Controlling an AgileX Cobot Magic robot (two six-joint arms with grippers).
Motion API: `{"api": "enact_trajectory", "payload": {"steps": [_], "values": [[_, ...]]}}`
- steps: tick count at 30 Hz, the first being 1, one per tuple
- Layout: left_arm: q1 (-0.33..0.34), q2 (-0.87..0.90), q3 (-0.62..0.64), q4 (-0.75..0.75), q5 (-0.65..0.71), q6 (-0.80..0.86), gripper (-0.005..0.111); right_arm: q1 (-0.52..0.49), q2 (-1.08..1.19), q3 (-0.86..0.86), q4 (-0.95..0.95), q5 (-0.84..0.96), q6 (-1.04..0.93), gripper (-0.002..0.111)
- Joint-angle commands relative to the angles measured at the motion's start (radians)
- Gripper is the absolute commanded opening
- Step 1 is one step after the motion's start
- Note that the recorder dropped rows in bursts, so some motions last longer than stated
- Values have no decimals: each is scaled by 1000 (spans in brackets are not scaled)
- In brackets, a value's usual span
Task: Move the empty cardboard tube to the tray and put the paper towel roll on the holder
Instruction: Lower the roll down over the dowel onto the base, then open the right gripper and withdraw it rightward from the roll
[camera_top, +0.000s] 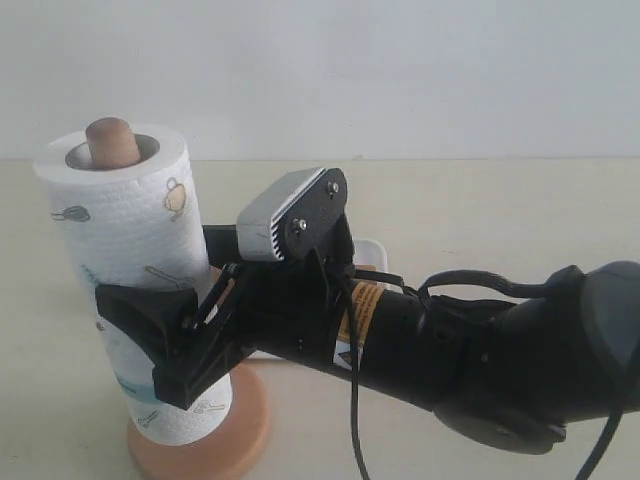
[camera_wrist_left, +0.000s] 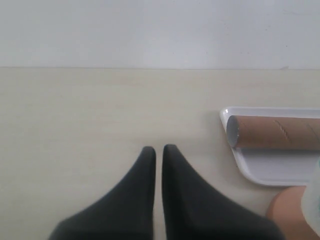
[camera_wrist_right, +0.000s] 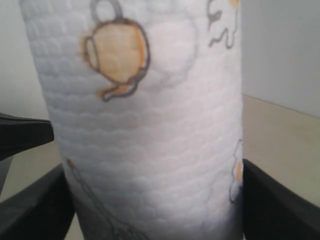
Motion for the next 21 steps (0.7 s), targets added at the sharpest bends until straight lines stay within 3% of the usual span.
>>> {"api": "enact_trajectory", "payload": {"steps": [1, 16, 19, 21], "values": [[5, -3, 3, -5, -2, 3, 4, 3, 6, 3, -1, -40, 7, 0], [5, -3, 3, -5, -2, 3, 4, 3, 6, 3, -1, 16, 22, 1], [5, -3, 3, -5, -2, 3, 4, 3, 6, 3, -1, 17, 30, 10], [5, -3, 3, -5, -2, 3, 4, 3, 6, 3, -1, 25, 50, 24]]}}
